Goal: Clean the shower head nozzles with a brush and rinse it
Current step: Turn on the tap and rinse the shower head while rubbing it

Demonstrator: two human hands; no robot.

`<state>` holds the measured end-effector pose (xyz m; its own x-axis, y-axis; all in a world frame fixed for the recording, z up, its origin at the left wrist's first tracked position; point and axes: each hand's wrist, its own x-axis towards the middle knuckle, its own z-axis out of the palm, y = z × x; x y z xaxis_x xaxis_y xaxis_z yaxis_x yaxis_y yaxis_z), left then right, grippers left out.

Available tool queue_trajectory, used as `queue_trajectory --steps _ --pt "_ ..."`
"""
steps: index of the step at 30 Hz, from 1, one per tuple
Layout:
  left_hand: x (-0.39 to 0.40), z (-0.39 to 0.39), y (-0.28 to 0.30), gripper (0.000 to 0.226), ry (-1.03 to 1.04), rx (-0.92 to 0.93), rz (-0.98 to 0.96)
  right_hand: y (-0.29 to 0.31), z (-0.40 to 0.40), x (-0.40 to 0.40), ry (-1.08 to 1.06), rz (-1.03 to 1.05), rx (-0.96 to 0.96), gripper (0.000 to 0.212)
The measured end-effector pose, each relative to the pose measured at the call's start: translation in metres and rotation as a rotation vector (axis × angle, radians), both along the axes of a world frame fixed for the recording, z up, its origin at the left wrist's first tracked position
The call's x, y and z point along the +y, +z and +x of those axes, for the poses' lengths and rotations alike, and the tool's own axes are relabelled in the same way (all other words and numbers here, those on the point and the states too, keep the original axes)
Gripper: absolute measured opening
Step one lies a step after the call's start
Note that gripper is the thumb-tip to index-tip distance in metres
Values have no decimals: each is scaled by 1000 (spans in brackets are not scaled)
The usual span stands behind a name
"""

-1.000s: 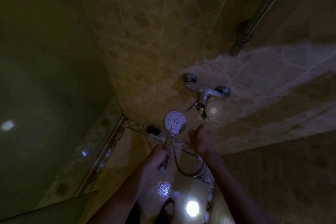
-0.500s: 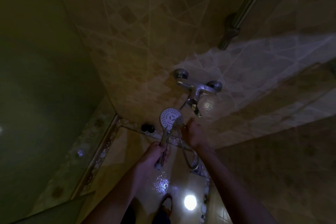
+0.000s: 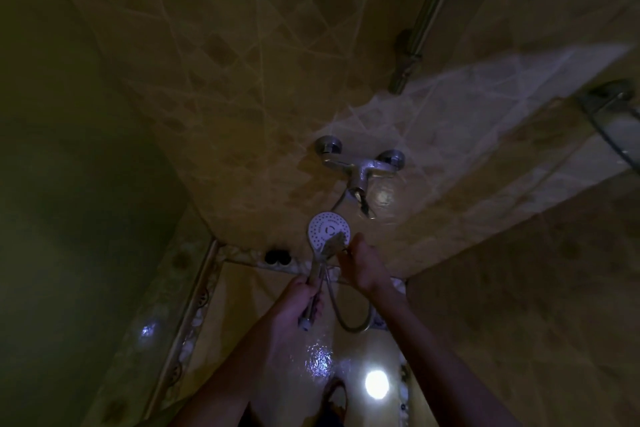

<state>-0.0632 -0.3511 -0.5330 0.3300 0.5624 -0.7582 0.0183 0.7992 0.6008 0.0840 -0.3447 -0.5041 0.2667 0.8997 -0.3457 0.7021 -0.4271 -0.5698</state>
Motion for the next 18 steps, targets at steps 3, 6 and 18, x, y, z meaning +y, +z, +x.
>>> queue_trajectory --steps 3,6,18 --pt "-2 -6 1 16 -34 0 3 3 6 4 -69 -19 -31 20" --pt "-5 -13 0 18 -28 -19 21 3 14 1 -119 -18 -32 23" --pt "-20 -8 -4 24 -81 29 32 6 0 -21 22 -5 -14 18"
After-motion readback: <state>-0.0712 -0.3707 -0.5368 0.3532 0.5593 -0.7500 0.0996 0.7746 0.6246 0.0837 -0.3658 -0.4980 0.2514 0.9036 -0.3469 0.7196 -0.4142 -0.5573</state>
